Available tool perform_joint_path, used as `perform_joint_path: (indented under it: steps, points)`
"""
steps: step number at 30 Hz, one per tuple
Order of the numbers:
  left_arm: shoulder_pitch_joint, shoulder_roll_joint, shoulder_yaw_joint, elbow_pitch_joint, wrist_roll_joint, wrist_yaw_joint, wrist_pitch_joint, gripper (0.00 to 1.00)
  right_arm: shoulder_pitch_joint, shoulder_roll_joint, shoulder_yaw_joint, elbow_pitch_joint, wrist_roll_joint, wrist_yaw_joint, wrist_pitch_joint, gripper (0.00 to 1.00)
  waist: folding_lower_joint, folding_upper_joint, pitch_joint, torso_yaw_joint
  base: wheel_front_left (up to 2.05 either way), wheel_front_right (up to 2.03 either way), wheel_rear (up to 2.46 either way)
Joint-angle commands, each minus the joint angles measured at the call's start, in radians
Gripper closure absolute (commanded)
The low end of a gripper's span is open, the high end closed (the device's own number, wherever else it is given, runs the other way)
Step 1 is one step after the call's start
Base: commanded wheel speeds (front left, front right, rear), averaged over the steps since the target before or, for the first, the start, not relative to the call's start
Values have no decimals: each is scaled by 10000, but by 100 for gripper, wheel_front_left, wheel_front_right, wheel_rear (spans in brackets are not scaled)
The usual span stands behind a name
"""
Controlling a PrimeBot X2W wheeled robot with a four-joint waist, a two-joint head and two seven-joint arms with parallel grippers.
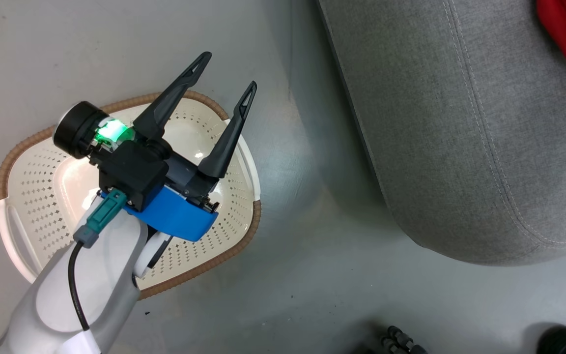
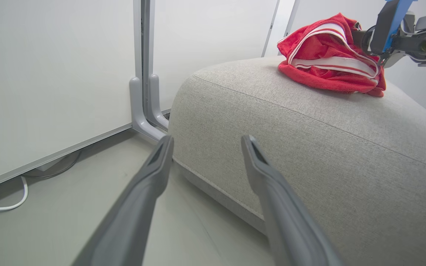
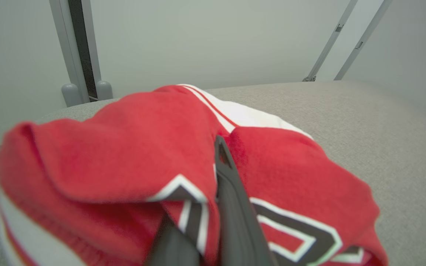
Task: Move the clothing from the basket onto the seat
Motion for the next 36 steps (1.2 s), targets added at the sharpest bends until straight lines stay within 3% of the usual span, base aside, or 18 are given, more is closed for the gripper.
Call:
perform_joint_path:
  steps: [1, 2, 3, 4, 5, 9, 24, 36]
  points:
    - [15, -27, 67, 34, 79, 14, -25, 0, -93, -59, 16, 78, -64, -3, -50, 100, -1, 0, -16, 9, 0, 0, 0]
    - [5, -53, 67, 42, 82, 8, -25, 0, -92, -78, 22, 113, -92, -3, -54, 100, -1, 0, -27, 13, 0, 0, 0]
    - [3, -73, 68, 53, 81, 3, -25, 0, -91, -90, 37, 142, -117, -3, -52, 93, -1, 0, -38, 14, 0, 0, 0]
    - [3, -89, 71, 66, 93, -3, -25, 0, -95, -91, 51, 165, -127, -3, -56, 76, -1, 0, -50, 15, 0, 0, 0]
    - [7, -103, 75, 76, 100, -9, -25, 0, -103, -84, 58, 186, -141, -3, -58, 68, -1, 0, -62, 14, 0, 0, 0]
    - [33, -129, 102, 131, 110, -27, -25, 0, -81, -89, 128, 283, -220, -3, -66, 0, -1, 0, -107, -2, 0, 0, 0]
    - [140, -262, 240, 282, 152, -69, -25, 0, 121, -6, 151, 316, -451, -3, -75, 0, -1, 0, -343, -76, 0, 0, 0]
    - [616, -813, 413, 877, -34, -68, -25, 0, 771, 42, 509, 450, -458, -3, -72, 0, -1, 0, -1481, 199, 0, 0, 0]
